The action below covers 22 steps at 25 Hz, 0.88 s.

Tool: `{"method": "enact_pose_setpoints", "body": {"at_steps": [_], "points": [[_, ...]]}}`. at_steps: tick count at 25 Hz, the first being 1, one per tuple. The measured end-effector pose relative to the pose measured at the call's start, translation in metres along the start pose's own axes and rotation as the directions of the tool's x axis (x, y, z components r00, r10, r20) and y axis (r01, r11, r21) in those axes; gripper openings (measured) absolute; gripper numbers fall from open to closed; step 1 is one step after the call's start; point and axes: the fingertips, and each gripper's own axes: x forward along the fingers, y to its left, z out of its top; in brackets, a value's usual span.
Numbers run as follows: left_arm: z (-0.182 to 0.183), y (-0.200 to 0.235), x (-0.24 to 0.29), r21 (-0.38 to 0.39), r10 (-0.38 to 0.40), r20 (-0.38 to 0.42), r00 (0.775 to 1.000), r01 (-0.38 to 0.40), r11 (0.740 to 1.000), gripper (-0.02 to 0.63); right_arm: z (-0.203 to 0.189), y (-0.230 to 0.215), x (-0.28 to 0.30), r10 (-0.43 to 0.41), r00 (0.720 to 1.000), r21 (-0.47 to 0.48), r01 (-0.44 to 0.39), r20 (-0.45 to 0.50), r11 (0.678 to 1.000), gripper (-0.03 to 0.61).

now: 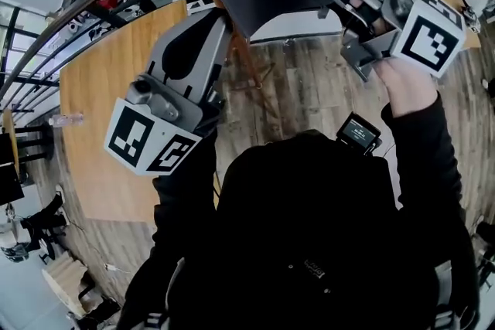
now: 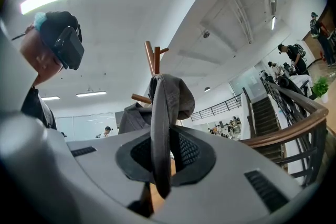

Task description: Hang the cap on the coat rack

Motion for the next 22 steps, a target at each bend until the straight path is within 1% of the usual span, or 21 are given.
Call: {"method": "enact_pose_setpoints", "body": {"at_steps": [5, 10, 12, 16, 19, 22], "points": [[-0.008, -0.008, -0.001, -0.027, 0.013, -0.026, 1.0, -0.013, 1.0, 0.005, -0.011, 0.003, -0.003, -0.018, 0.999, -0.031, 0.016, -0.044, 0.999, 0.038], [-0.027, -0.001, -0.011, -0.068, 0.045, -0.067, 0.997, -0.049, 0.996, 0.005, -0.03, -0.002, 0.0, -0.047, 0.994, -0.098, 0.037, -0.099, 0.994, 0.04], [-0.035, -0.003, -0.019, -0.089, 0.058, -0.085, 0.995, -0.066, 0.994, 0.005, -0.042, -0.002, -0.002, -0.057, 0.991, -0.099, 0.045, -0.118, 0.994, 0.04], [-0.047, -0.02, -0.04, -0.114, 0.076, -0.113, 0.991, -0.089, 0.99, 0.005, -0.061, 0.009, -0.014, -0.074, 0.988, -0.113, 0.059, -0.132, 0.992, 0.04], [-0.054, -0.021, -0.044, -0.132, 0.084, -0.132, 0.988, -0.101, 0.986, 0.005, -0.07, 0.004, -0.013, -0.095, 0.985, -0.131, 0.076, -0.146, 0.989, 0.04], [-0.062, -0.018, -0.045, -0.148, 0.086, -0.153, 0.984, -0.109, 0.983, 0.005, -0.085, -0.005, -0.008, -0.094, 0.979, -0.102, 0.077, -0.181, 0.992, 0.04]]}}
